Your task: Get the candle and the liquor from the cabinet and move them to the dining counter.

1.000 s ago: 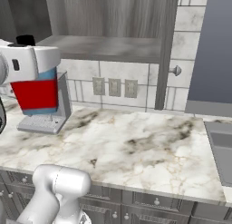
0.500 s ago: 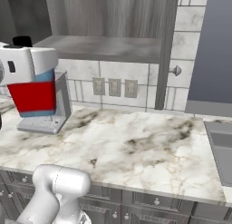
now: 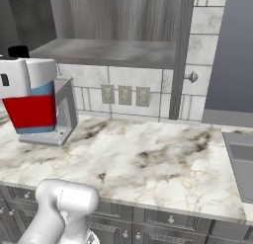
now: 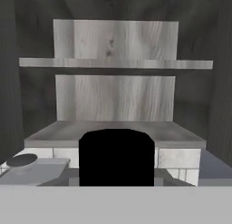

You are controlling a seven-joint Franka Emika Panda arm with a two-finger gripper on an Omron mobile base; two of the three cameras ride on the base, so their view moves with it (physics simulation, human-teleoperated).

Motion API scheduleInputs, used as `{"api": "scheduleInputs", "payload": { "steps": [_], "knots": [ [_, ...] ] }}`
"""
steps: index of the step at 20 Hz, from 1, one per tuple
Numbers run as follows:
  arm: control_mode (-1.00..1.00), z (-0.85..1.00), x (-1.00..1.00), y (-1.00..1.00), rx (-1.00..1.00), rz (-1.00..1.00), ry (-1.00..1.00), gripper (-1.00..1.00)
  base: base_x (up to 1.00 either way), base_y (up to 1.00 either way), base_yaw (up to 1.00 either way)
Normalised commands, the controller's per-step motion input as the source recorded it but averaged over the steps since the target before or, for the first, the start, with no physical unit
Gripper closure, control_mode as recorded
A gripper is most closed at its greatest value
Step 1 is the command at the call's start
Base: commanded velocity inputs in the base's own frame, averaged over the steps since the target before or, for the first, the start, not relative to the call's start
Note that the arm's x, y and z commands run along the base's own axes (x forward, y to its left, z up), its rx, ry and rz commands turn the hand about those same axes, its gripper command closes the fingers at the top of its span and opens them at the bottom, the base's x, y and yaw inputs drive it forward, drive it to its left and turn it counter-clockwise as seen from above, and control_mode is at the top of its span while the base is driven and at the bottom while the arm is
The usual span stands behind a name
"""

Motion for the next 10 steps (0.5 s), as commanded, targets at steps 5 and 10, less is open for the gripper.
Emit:
{"api": "scheduleInputs", "payload": {
  "steps": [5,10],
  "knots": [
    [-1.0,-0.26,-0.04,0.04,0.0,0.0,0.0,1.0,0.0,0.0,0.0],
    [-1.0,-0.18,-0.15,0.0,0.0,0.0,0.0,1.0,0.0,0.0,0.0]
  ]
}}
